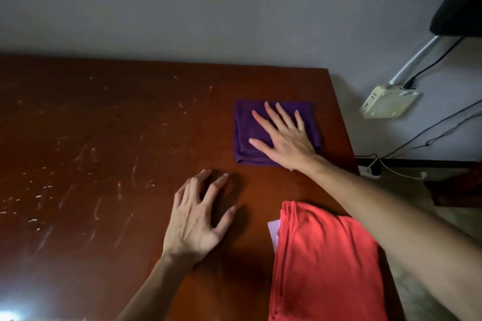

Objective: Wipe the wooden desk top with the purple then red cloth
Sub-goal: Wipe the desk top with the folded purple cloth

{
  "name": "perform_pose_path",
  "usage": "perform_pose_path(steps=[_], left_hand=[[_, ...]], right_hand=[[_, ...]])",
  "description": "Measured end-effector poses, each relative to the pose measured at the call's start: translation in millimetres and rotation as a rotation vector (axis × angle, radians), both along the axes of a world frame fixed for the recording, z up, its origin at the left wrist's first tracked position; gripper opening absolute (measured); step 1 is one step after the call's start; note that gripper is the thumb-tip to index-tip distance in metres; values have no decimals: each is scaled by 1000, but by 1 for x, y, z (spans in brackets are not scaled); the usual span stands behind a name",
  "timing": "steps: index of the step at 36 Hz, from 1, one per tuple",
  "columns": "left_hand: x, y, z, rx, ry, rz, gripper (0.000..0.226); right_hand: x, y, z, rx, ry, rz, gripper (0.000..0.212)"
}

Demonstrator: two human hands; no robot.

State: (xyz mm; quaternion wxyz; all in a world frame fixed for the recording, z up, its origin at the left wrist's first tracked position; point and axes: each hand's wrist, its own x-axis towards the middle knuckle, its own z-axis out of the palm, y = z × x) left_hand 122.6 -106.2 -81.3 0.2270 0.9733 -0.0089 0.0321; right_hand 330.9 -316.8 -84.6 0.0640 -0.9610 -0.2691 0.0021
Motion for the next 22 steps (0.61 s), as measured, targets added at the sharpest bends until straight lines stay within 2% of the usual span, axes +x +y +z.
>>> perform_pose_path(steps=[5,10,13,18,22], left_hand=[[-9,1,4,13,-46,-6,59],[-6,1,4,40,-32,-1,56],[-6,2,0,111,-39,-77,56],[-3,-2,0,131,-31,-65,56],[0,-4,0,150,32,-90,59]], right_hand=[[-60,-48,-9,-19,-76,169,78],[-76,-75,-7,-20,-90,232,76],[-65,-81,-2,-13,-67,295,74],[-17,-89,6,-44,-49,379,70],[32,-88,9,-61,-19,329,69]])
